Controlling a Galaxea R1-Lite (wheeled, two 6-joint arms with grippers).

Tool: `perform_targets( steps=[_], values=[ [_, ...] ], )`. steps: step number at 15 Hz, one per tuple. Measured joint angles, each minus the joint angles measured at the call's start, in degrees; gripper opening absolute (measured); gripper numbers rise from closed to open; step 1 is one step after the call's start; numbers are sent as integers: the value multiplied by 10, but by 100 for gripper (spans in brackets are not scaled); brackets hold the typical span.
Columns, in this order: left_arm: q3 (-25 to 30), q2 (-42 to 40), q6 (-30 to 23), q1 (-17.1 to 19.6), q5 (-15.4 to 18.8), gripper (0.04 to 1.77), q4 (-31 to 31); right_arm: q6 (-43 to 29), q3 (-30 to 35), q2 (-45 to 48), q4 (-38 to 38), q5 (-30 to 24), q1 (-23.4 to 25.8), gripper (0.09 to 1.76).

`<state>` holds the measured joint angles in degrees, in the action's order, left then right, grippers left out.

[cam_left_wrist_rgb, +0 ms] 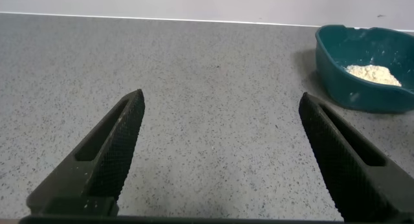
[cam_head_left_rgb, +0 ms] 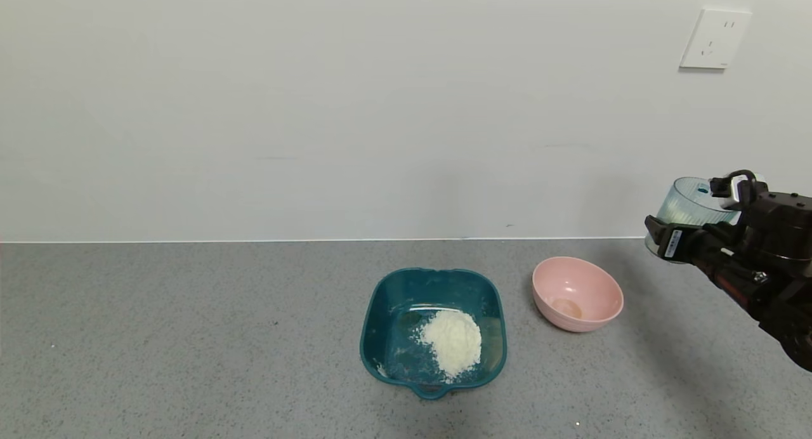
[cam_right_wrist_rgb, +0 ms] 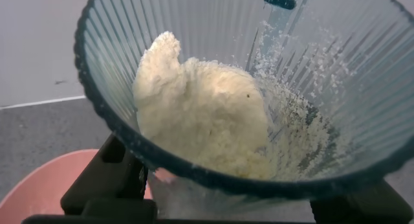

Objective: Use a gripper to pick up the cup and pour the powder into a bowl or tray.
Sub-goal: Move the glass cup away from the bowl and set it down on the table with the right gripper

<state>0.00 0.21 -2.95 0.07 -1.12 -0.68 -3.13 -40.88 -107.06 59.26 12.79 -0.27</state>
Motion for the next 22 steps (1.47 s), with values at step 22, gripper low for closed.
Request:
perform_targets(
  steps=[22],
  values=[
    [0,0,0,0,0,172,0,19,-20,-239,148,-5,46,135]
  ],
)
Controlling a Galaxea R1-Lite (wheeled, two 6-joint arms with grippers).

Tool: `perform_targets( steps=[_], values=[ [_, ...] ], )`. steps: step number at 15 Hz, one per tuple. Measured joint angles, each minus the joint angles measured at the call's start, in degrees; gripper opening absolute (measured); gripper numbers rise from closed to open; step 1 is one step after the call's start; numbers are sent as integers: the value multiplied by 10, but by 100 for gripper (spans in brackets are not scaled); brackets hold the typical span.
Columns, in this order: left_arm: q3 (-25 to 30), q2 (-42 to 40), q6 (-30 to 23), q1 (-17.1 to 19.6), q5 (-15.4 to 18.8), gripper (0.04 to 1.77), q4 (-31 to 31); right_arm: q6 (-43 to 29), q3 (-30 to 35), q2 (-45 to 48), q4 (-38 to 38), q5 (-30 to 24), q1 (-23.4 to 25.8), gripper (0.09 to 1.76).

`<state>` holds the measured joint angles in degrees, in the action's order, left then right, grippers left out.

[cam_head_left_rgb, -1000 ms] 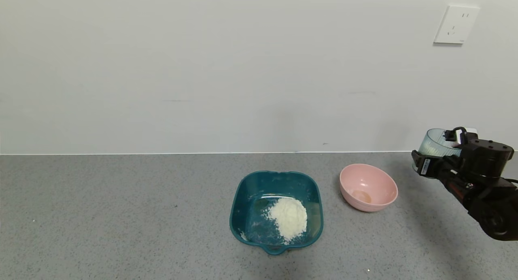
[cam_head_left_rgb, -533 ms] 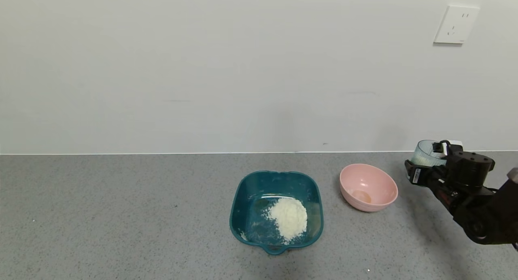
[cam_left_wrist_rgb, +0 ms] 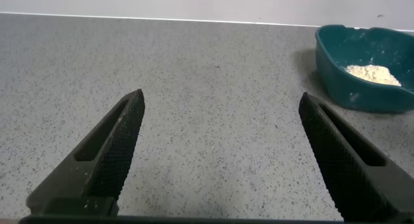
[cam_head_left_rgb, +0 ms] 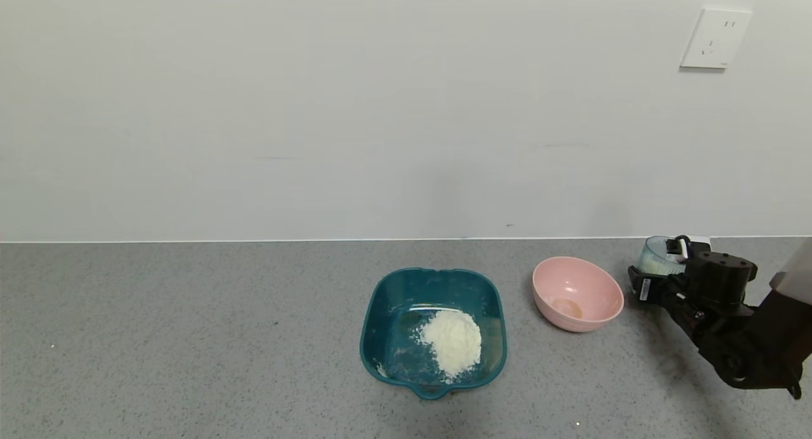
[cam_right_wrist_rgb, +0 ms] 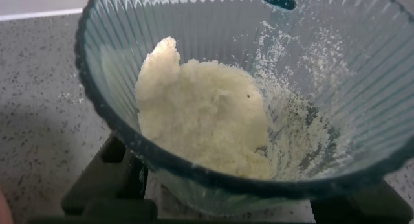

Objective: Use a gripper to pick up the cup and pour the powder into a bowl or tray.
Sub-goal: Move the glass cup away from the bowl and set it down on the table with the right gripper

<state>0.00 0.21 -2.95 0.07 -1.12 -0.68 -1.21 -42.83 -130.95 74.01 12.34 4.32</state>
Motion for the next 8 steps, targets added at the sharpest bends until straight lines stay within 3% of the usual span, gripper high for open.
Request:
perform_targets(
  steps=[8],
  values=[
    [0,0,0,0,0,172,0,0,3,-3,0,0,-1,157]
  ],
)
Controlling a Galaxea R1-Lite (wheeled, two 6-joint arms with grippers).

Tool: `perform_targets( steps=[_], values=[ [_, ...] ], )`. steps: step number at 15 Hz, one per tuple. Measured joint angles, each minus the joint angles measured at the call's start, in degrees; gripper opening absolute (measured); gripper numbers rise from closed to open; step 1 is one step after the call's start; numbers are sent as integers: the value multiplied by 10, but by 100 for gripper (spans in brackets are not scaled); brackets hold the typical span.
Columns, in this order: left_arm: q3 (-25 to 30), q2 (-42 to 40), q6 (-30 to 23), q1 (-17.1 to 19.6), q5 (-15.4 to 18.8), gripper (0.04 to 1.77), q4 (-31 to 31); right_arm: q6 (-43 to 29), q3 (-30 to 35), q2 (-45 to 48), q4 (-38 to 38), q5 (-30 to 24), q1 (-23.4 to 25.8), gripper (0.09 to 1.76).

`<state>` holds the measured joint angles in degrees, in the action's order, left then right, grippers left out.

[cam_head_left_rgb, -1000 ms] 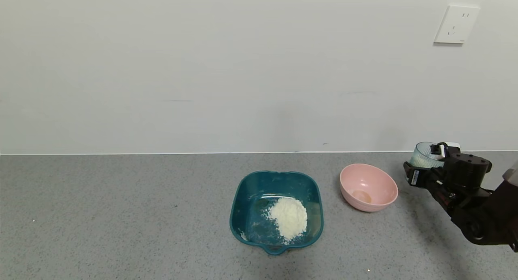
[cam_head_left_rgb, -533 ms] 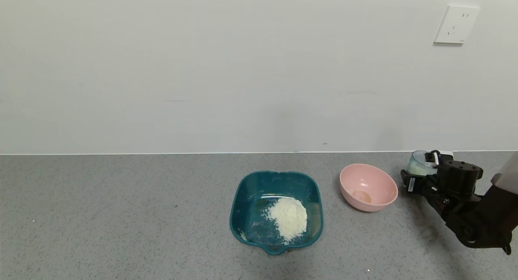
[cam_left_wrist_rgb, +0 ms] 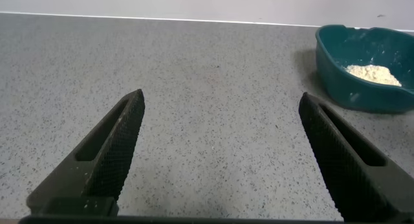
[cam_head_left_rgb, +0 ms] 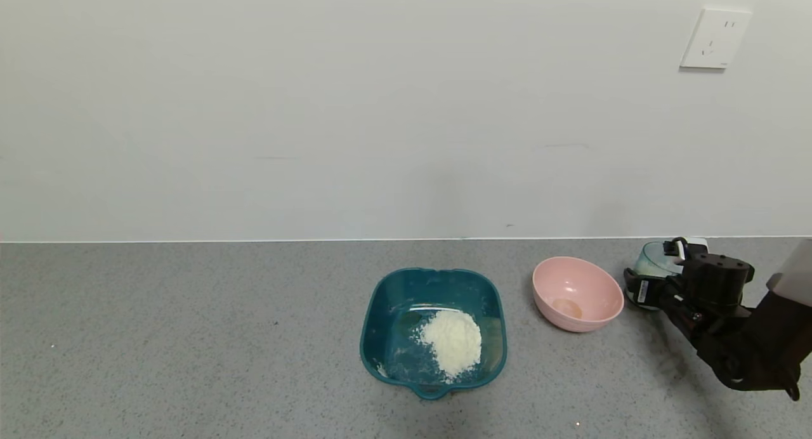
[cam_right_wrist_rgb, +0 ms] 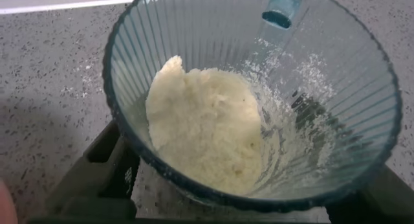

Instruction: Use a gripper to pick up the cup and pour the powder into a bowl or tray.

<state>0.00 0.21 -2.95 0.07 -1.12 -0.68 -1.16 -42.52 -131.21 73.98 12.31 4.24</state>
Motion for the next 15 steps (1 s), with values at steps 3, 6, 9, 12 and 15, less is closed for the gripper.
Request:
perform_targets(
  steps=[3,6,9,12,15],
  values=[
    [0,0,0,0,0,172,0,0,8,9,-5,-9,2,162],
    [0,0,0,0,0,172,0,-1,30,36,-12,-40,9,165],
    [0,0,0,0,0,172,0,-1,66,89,-35,-69,14,167],
    [0,0,0,0,0,172,0,-1,94,172,-103,-92,20,168],
    [0,0,0,0,0,172,0,0,104,288,-235,-115,29,169]
  ],
)
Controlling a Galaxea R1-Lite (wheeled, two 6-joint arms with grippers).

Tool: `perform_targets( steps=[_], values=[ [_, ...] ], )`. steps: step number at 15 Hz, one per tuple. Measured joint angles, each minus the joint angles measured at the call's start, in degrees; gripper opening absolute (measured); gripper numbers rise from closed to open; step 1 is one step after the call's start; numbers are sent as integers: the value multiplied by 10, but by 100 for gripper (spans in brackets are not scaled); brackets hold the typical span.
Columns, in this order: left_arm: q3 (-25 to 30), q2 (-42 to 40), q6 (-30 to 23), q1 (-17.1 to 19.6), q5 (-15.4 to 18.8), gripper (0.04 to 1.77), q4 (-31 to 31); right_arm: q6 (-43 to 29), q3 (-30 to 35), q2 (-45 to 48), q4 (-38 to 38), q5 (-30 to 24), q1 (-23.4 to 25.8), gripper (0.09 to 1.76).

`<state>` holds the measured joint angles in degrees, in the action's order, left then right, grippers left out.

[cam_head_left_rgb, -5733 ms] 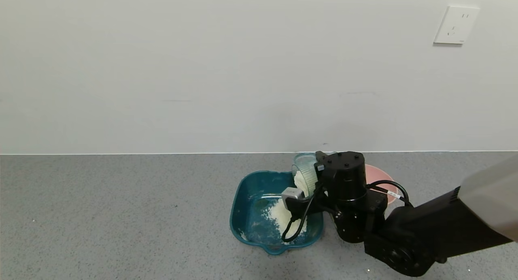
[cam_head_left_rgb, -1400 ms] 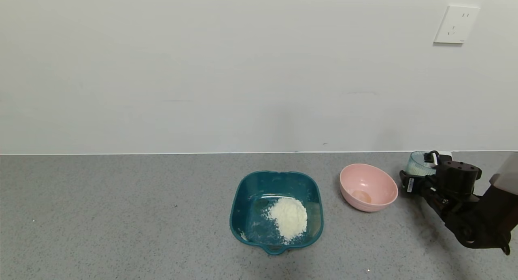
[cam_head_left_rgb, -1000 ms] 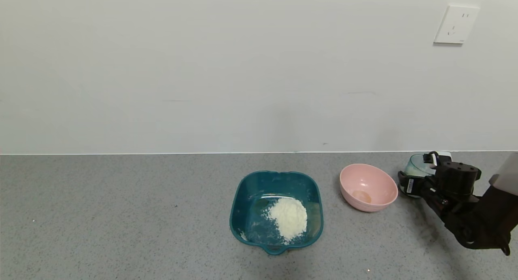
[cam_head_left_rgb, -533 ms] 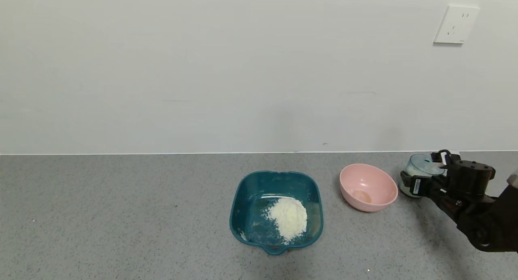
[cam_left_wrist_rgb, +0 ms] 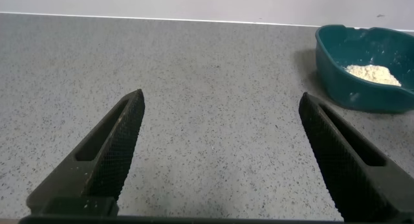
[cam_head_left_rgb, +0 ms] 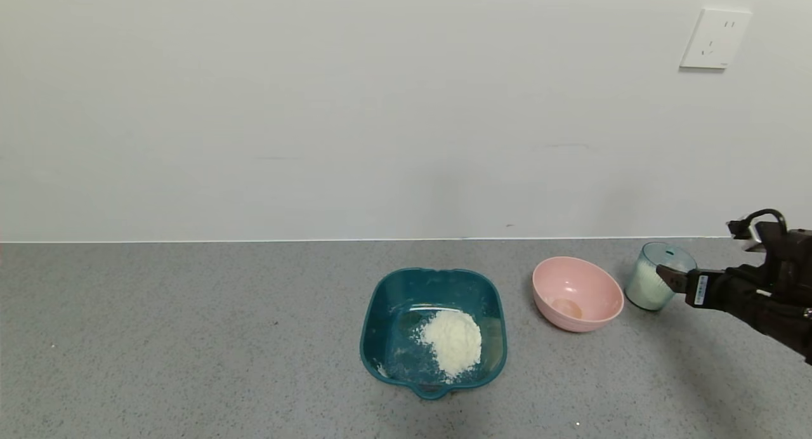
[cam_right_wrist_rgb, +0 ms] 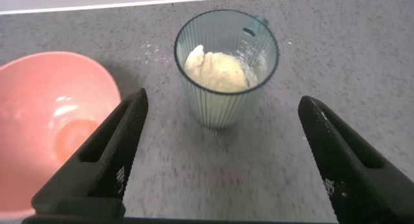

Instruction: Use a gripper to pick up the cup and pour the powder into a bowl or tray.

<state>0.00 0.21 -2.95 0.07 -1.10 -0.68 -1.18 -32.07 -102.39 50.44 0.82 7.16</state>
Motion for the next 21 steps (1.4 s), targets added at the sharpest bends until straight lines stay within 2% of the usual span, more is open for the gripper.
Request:
perform_targets(
  steps=[7,10,13,16,18,21],
  values=[
    [0,0,0,0,0,172,0,37,-37,337,-420,-23,9,170],
    [0,0,0,0,0,172,0,49,-61,468,-562,-36,4,170],
    [0,0,0,0,0,172,0,54,-75,589,-655,-69,-2,170],
    [0,0,0,0,0,172,0,54,-79,694,-726,-79,-23,170],
    [0,0,0,0,0,172,0,53,-78,745,-743,-80,-35,170],
    [0,0,0,0,0,172,0,51,-74,804,-748,-79,-29,170]
  ],
)
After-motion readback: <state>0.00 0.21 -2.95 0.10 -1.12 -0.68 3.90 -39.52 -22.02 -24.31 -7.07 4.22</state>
